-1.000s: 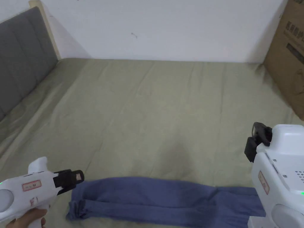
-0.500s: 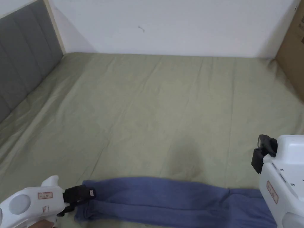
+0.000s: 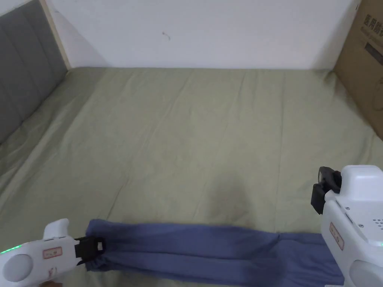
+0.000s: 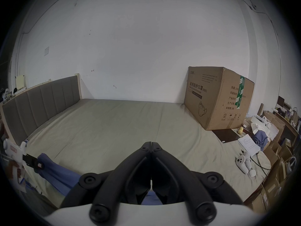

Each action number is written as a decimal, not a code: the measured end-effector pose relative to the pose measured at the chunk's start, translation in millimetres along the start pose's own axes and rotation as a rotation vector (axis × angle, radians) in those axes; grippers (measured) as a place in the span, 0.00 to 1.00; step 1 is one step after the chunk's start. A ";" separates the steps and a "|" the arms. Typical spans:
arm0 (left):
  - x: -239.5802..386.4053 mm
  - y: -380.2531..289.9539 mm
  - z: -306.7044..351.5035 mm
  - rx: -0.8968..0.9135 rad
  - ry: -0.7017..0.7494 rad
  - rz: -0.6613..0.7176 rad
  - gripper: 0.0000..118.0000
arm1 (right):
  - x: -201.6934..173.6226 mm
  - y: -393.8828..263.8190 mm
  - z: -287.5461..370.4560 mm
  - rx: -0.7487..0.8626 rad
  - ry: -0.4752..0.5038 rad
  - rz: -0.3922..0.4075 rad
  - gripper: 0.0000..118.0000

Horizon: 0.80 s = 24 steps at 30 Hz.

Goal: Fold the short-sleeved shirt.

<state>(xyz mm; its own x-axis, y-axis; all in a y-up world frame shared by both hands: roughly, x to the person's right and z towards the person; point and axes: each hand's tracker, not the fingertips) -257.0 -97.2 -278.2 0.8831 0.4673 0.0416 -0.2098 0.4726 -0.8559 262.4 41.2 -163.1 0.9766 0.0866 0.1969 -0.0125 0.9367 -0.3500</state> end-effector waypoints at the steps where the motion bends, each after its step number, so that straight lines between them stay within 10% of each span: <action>1: 0.8 1.5 8.5 0.006 0.004 -0.007 0.06 | 0.1 1.0 1.3 0.004 0.002 -0.004 0.00; 11: 6.1 1.1 69.5 0.041 0.183 -0.038 0.06 | 6.1 1.8 11.4 0.033 0.020 -0.024 0.00; 24: 145.6 -3.1 9.6 -0.036 0.019 -0.219 0.06 | 14.5 -3.5 20.2 0.037 0.037 -0.052 0.00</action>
<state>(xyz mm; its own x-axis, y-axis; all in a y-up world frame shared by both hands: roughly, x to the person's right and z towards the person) -131.8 -23.4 -264.5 0.9139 0.3420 0.2187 0.0025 0.5341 -0.8454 272.3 46.0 -140.5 0.9834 0.0258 0.1796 0.0309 0.9516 -0.3057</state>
